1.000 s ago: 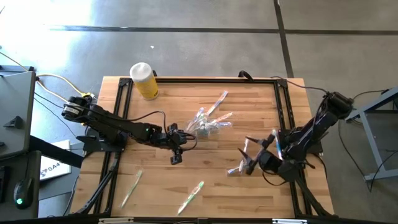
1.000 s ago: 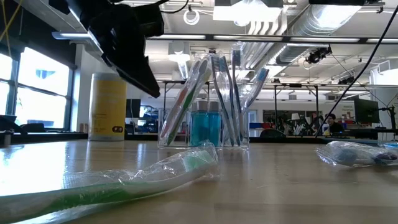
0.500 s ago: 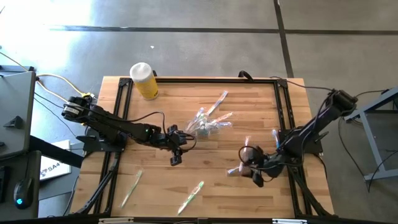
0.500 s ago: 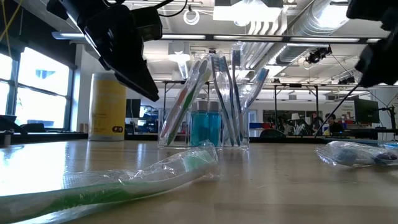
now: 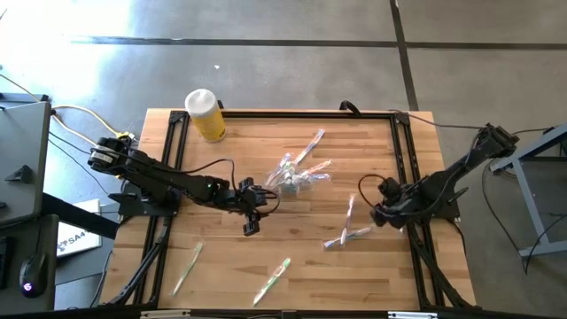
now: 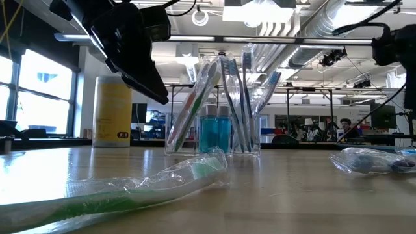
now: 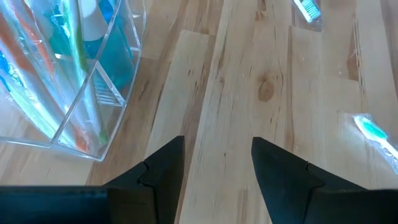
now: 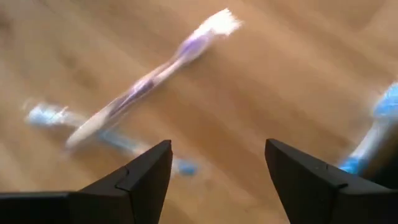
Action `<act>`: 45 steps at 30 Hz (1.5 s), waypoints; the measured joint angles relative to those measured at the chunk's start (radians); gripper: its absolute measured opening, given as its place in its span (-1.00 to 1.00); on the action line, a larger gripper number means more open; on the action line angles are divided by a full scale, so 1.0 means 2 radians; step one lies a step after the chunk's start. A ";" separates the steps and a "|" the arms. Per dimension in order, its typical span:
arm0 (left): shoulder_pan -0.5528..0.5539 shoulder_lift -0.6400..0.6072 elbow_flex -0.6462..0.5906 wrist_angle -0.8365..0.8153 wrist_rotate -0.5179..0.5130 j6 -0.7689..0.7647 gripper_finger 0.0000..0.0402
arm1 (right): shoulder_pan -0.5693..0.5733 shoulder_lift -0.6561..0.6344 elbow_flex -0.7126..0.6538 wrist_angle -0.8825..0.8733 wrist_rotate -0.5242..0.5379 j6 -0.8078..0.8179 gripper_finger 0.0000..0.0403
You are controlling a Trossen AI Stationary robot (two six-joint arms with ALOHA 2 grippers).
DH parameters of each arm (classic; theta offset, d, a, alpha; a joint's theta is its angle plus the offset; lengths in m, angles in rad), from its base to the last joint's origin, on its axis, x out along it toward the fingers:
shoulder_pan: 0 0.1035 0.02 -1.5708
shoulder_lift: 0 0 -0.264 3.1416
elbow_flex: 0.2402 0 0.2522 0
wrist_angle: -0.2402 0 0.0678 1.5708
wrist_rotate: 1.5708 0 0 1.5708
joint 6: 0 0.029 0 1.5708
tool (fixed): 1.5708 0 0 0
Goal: Pick & Place toothbrushing station
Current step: Put the purple toothbrush into the transparent organizer
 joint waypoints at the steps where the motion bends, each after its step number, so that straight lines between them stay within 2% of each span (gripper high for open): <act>1: 0.000 0.000 0.000 0.000 0.000 0.000 -0.09 | -0.005 -0.007 0.001 0.002 0.011 -0.001 0.24; 6: 0.000 0.000 0.000 0.002 0.000 0.000 -0.09 | -0.028 -0.027 0.002 0.044 0.040 -0.104 0.24; 11: 0.000 0.000 0.000 0.004 0.000 0.001 -0.09 | -0.031 -0.023 0.002 0.139 0.032 -0.229 0.24; 17: 0.000 0.000 0.000 0.002 0.000 0.001 -0.09 | -0.032 -0.020 0.002 0.257 0.018 -0.299 0.24; 19: 0.000 0.000 0.000 0.002 0.000 0.002 -0.09 | -0.032 -0.015 0.002 0.273 0.009 -0.275 0.24; 24: 0.000 0.000 0.000 0.000 0.000 0.000 -0.09 | -0.051 0.014 0.002 0.260 0.014 -0.124 0.24; 30: 0.000 0.000 0.000 -0.001 0.000 -0.001 -0.09 | -0.089 0.087 0.002 0.250 -0.058 -0.026 0.24; 38: 0.000 0.000 0.000 -0.010 0.000 0.000 -0.09 | -0.152 0.190 0.002 0.253 -0.117 -0.011 0.24; 45: 0.000 0.000 0.000 -0.029 0.000 0.004 -0.09 | -0.191 0.259 0.004 0.253 -0.131 -0.031 0.24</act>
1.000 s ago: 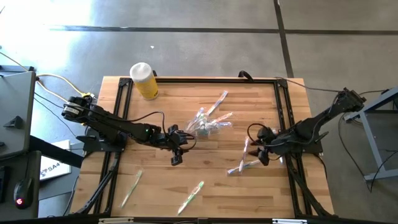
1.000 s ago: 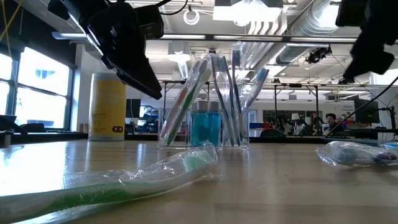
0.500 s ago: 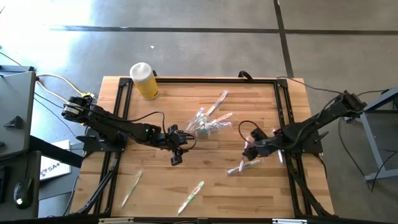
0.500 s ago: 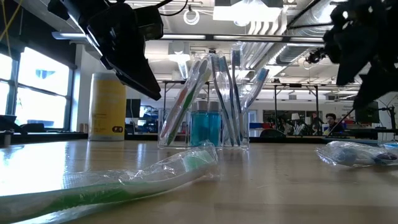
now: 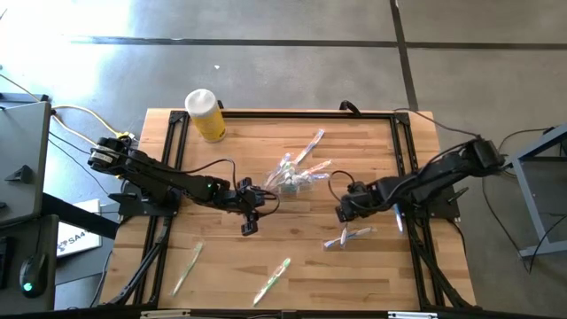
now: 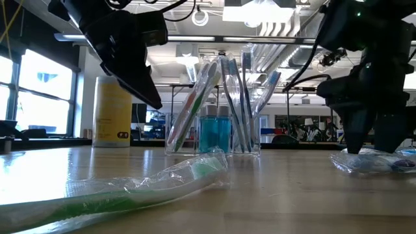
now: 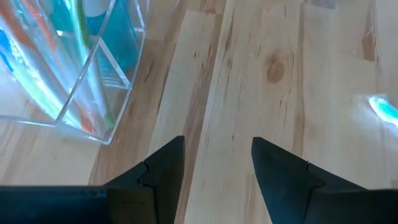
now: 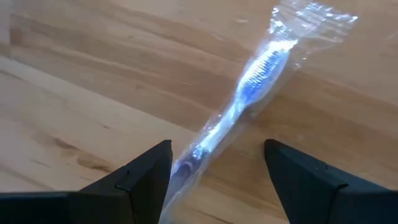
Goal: Pick & Place toothbrushing station
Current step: Put the purple toothbrush into the transparent organizer
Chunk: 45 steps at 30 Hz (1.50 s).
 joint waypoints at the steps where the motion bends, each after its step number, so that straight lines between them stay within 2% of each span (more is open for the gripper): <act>1: 0.000 0.000 0.000 -0.001 0.000 0.002 -0.09 | -0.004 0.006 0.001 0.000 -0.001 -0.008 0.24; 9: 0.000 0.000 0.000 -0.001 0.000 0.009 -0.09 | -0.008 0.018 0.001 -0.009 0.015 -0.064 0.23; 13: 0.000 0.000 0.000 0.000 0.000 0.009 -0.09 | 0.001 0.019 0.000 -0.021 0.020 -0.077 0.10; 17: 0.000 0.000 0.000 0.001 0.000 -0.001 -0.09 | 0.012 0.020 -0.001 -0.028 0.028 -0.080 -0.19; 24: 0.000 0.000 0.000 0.001 0.000 -0.014 -0.09 | 0.018 0.020 -0.002 -0.037 0.027 -0.076 -0.90; 34: 0.000 0.000 0.000 0.001 0.000 -0.017 -0.09 | 0.035 0.016 0.007 -0.054 0.033 -0.073 -0.96; 42: 0.000 0.000 0.000 0.006 0.000 -0.017 -0.09 | 0.070 0.017 0.069 -0.139 0.045 -0.072 -0.99; 45: 0.000 0.000 0.000 0.006 0.000 -0.017 -0.09 | 0.080 0.017 0.092 -0.178 0.065 -0.070 -1.00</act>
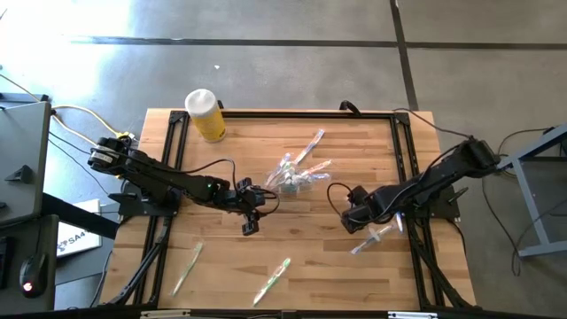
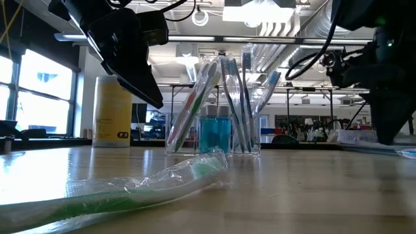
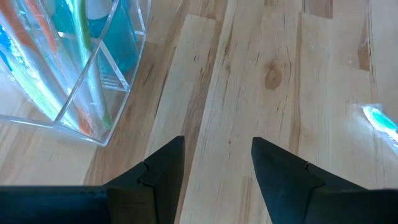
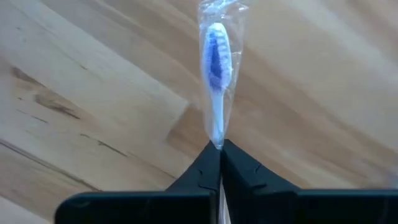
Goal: Pick & Place toothbrushing station
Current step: Put the purple toothbrush into the transparent organizer
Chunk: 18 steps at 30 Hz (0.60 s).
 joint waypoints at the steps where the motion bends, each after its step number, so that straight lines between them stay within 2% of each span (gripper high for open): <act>1: 0.000 0.000 0.000 0.000 0.000 0.000 -0.09 | 0.003 0.000 0.009 -0.012 0.007 0.000 -1.00; 5: 0.000 0.000 0.000 0.005 0.001 -0.001 -0.09 | 0.012 0.000 0.050 -0.081 0.032 -0.001 -1.00; 11: 0.000 0.000 0.000 0.010 0.013 -0.014 -0.09 | 0.034 -0.001 0.124 -0.178 0.106 -0.003 -1.00; 18: 0.000 0.000 0.000 0.012 0.013 -0.022 -0.09 | 0.086 -0.002 0.178 -0.206 0.249 -0.032 -0.99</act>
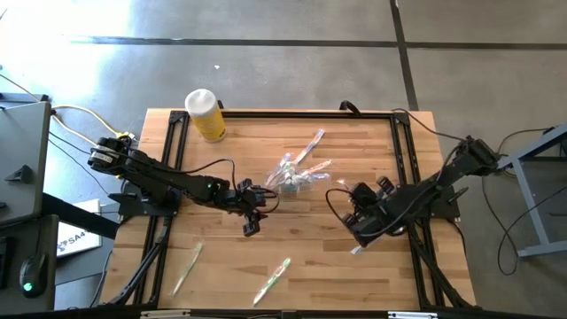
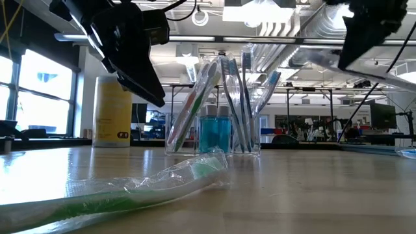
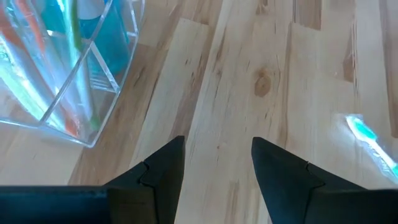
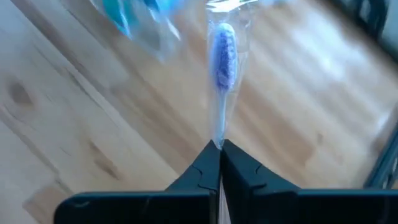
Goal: Pick & Place toothbrushing station
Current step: Put the purple toothbrush into the transparent organizer
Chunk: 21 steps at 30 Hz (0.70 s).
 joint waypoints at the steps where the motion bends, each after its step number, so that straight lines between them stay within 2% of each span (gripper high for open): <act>1: 0.000 0.000 0.000 0.002 0.000 0.001 -0.09 | 0.007 0.000 0.003 0.001 0.023 -0.006 -0.99; 8: 0.000 0.000 0.000 0.089 -0.001 0.065 -0.09 | 0.049 0.000 0.004 0.028 0.172 -0.036 -0.99; 13: 0.000 0.000 0.000 0.163 -0.001 0.116 -0.09 | 0.078 0.000 0.004 0.094 0.253 -0.109 -0.99; 21: 0.000 0.000 0.000 0.250 -0.001 0.186 -0.09 | 0.094 0.000 0.004 0.194 0.302 -0.235 -0.99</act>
